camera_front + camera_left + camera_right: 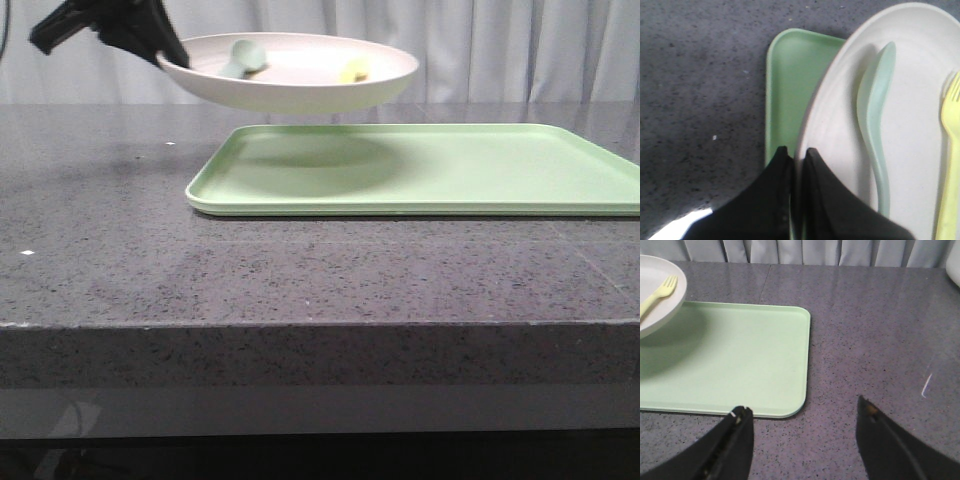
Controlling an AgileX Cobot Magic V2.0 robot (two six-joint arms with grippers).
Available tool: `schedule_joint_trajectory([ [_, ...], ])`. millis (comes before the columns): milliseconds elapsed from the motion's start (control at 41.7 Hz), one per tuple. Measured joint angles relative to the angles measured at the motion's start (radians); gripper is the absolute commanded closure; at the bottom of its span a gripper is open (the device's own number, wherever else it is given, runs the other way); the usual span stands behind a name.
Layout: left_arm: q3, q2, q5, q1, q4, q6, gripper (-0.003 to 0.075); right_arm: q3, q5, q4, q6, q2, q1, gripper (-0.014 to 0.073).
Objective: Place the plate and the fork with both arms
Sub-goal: 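Carry the plate over the green tray and lower it onto it, then open the left gripper and raise it away from the plate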
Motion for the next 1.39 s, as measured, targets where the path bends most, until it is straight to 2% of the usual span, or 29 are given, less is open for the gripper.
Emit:
schedule_joint_trajectory([
  [384, 0.000, 0.095, -0.051, -0.111, 0.000, -0.044, 0.0741, 0.000, 0.000, 0.000, 0.000, 0.000, 0.000, 0.0123],
  [695, 0.000, 0.165, -0.091, -0.145, -0.011, -0.101, 0.0736, 0.000, 0.000, 0.000, 0.000, 0.000, 0.000, 0.0123],
  [743, 0.000, 0.165, -0.096, -0.145, -0.011, -0.102, 0.0717, 0.000, 0.000, 0.000, 0.000, 0.000, 0.000, 0.0123],
  [815, 0.000, 0.165, -0.103, -0.145, -0.011, -0.105, 0.0649, 0.000, 0.000, 0.000, 0.000, 0.000, 0.000, 0.0123],
  [935, 0.000, 0.165, -0.112, -0.145, -0.013, -0.109, 0.0474, 0.000, 0.000, 0.000, 0.000, 0.000, 0.000, 0.0123],
  [1031, -0.002, 0.165, -0.117, -0.145, -0.014, -0.111, 0.0374, 0.000, 0.000, 0.000, 0.000, 0.000, 0.000, 0.0123],
  [1223, -0.030, 0.160, -0.082, -0.145, 0.026, -0.111, 0.0367, 0.000, 0.000, 0.000, 0.000, 0.000, 0.000, 0.0123],
  [1391, -0.058, 0.083, 0.008, -0.145, 0.186, -0.108, 0.0391, 0.000, 0.000, 0.000, 0.000, 0.000, 0.000, 0.0123],
])
